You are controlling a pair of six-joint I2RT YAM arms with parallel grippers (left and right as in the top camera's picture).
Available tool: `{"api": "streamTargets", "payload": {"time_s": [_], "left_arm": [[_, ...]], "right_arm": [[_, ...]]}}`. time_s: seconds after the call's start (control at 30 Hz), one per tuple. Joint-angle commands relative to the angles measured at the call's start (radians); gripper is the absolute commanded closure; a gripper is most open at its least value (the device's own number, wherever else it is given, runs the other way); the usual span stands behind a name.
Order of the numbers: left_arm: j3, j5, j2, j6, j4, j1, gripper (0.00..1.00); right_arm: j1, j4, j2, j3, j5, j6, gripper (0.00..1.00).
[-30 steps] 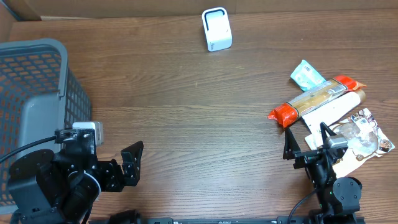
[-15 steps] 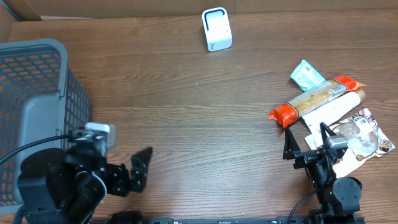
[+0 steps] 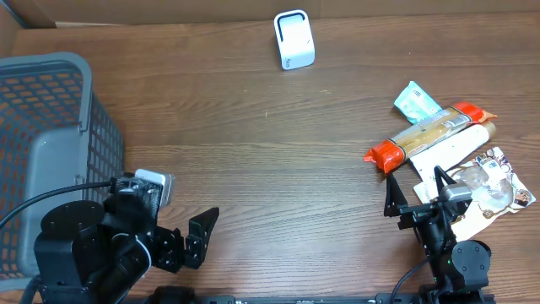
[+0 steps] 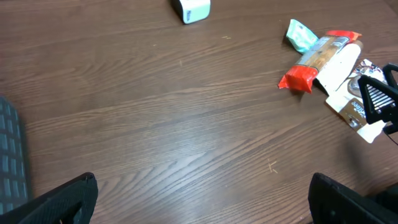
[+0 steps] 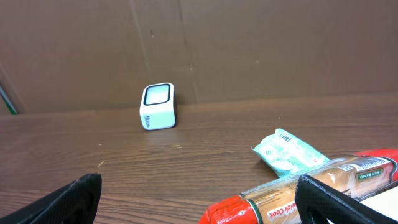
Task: Scan the item barcode
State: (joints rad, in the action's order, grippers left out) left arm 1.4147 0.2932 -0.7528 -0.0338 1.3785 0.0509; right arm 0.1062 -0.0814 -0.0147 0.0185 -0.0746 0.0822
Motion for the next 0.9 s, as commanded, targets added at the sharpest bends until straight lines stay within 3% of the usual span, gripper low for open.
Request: {"api": "streamTargets", "payload": {"time_s": [0.0,0.13,0.3,0.5,0.6,0.87], "left_arm": [[-0.013,-0.059,-0.006,-0.024,-0.085,0.004,0.01],[-0.124,-0.086,0.022,-0.146,-0.411,0.004,0.0],[-0.407,-0.085,0.13,-0.277,-0.856,-0.002,0.0],[-0.828,-0.095,0.349,-0.308,-1.286,-0.055,0.0],[-0.997,-0.124,0.465,-0.328,-1.382,-0.065,0.0],[-1.258,-0.198,0.689,-0.33,-1.376,-0.066,0.0]], "right_arm": [[0.006,0.005,0.012,-0.011,-0.006,0.006,0.0],[0.006,0.005,0.012,-0.011,-0.006,0.006,0.0],[0.006,0.005,0.012,-0.011,-0.006,0.006,0.0],[0.006,0.005,0.012,-0.011,-0.006,0.006,0.0],[0.006,0.005,0.012,-0.011,-0.006,0.006,0.0],[0.006,0.005,0.012,-0.011,-0.006,0.006,0.0]]}}
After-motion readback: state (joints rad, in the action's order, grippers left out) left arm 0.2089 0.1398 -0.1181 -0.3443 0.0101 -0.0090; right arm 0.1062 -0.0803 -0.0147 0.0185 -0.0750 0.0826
